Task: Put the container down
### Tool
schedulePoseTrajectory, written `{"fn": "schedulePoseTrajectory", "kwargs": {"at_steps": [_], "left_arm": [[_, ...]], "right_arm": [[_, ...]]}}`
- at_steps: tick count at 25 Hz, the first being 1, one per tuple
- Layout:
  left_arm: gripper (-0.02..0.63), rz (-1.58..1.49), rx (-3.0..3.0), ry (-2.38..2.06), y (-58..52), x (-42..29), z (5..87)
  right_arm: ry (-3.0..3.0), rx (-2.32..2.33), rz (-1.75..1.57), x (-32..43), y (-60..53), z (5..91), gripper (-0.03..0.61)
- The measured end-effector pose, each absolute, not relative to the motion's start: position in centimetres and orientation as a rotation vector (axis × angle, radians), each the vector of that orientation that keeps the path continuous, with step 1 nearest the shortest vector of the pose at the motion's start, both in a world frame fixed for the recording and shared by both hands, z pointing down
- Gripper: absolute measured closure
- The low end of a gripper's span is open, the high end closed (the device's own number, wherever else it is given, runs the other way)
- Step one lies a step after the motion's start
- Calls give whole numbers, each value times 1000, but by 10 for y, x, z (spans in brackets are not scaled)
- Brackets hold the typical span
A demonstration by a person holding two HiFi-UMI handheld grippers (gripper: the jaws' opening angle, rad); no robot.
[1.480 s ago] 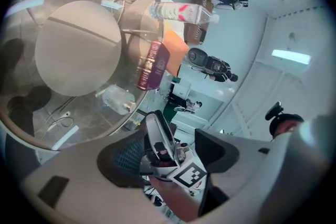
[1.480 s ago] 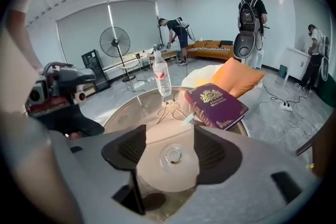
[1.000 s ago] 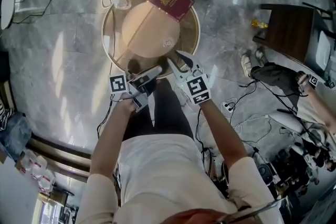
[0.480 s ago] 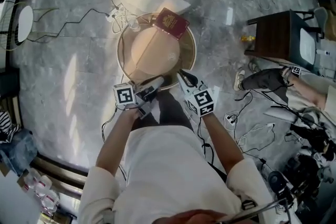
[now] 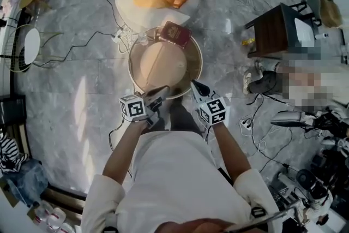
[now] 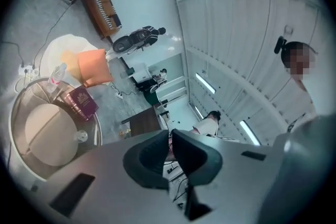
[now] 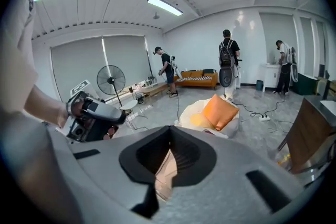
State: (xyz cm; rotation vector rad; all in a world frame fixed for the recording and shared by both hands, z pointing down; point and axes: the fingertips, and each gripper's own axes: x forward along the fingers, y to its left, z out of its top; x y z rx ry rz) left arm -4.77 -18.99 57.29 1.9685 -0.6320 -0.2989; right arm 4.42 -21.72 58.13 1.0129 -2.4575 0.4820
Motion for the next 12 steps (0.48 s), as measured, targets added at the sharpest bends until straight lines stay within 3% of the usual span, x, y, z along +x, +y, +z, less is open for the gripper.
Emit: {"fn": "schedulePoseTrajectory", "kwargs": {"at_steps": [12], "left_arm": [[591,-222,2013,-791,-139,-75,552]], "right_arm": [[-2390,1214,437,73,-132,533,583]]}}
